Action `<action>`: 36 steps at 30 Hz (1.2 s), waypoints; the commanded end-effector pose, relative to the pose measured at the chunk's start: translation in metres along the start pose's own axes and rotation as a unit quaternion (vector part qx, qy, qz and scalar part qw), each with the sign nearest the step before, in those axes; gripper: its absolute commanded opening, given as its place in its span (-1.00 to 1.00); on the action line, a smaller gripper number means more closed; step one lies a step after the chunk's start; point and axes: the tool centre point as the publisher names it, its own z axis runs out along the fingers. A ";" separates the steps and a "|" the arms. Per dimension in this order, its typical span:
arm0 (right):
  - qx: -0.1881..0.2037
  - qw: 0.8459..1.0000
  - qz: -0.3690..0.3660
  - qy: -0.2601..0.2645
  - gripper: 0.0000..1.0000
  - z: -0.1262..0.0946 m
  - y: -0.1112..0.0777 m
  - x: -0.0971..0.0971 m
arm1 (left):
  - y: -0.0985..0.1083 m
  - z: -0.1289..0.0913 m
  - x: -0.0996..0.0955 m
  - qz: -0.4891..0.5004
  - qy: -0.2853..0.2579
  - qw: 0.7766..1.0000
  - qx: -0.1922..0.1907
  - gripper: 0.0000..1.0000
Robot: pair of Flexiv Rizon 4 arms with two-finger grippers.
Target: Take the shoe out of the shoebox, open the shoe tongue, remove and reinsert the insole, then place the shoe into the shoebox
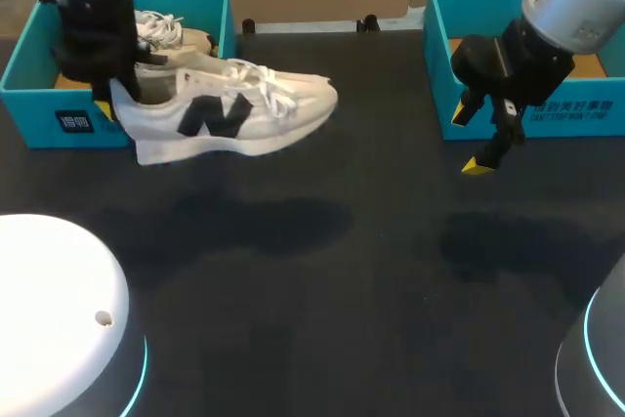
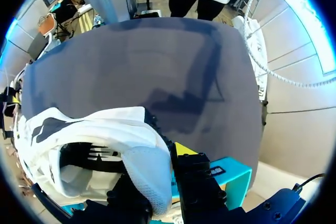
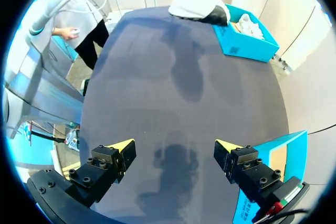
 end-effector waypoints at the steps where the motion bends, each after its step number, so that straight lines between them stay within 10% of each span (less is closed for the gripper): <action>1: 0.001 1.000 0.000 0.000 1.00 0.001 0.000 0.000 | -0.010 0.004 -0.018 0.003 0.003 1.000 -0.012 -1.00; 13: 0.001 1.000 0.000 0.000 1.00 0.001 0.000 0.000 | -0.022 0.024 -0.079 0.042 0.023 0.999 -0.018 -1.00; 36: 0.001 1.000 0.000 0.000 1.00 0.001 0.000 0.000 | -0.026 0.122 -0.111 0.021 0.000 0.999 -0.048 -1.00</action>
